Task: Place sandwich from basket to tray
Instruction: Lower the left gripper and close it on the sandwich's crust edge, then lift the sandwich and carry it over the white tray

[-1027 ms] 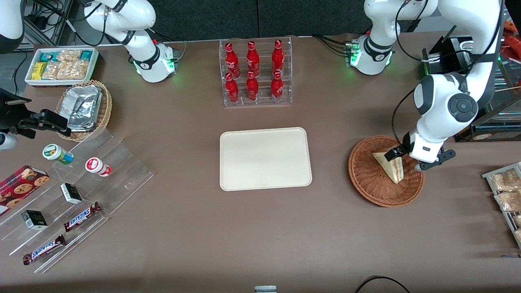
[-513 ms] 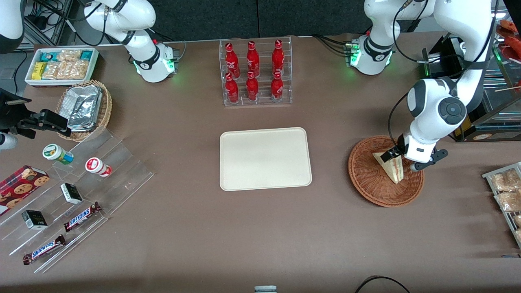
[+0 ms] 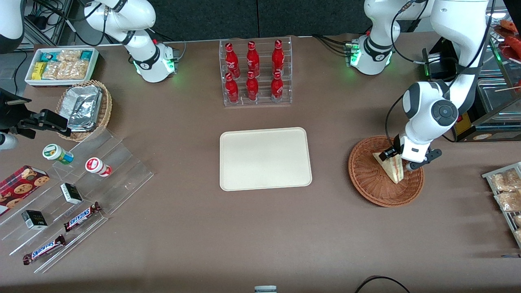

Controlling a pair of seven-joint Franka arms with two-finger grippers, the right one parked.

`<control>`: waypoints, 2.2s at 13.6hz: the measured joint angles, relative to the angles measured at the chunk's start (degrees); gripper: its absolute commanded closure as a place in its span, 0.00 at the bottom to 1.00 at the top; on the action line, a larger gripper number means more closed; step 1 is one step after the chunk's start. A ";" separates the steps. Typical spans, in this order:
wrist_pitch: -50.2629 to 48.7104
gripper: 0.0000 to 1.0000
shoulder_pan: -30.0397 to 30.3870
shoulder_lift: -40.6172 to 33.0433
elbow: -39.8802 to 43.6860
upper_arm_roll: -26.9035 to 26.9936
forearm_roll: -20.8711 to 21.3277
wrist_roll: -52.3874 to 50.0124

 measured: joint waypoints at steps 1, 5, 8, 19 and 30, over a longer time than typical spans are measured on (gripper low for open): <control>0.03 1.00 0.00 0.00 0.00 0.03 0.00 -0.02; 0.14 1.00 0.11 0.00 0.00 0.07 0.20 -0.03; 0.24 1.00 0.12 0.00 0.20 0.13 0.34 -0.03; -27.56 1.00 -0.22 -2.83 20.08 -7.76 0.52 -1.20; -29.03 1.00 -0.97 4.22 29.42 -26.90 2.54 -3.81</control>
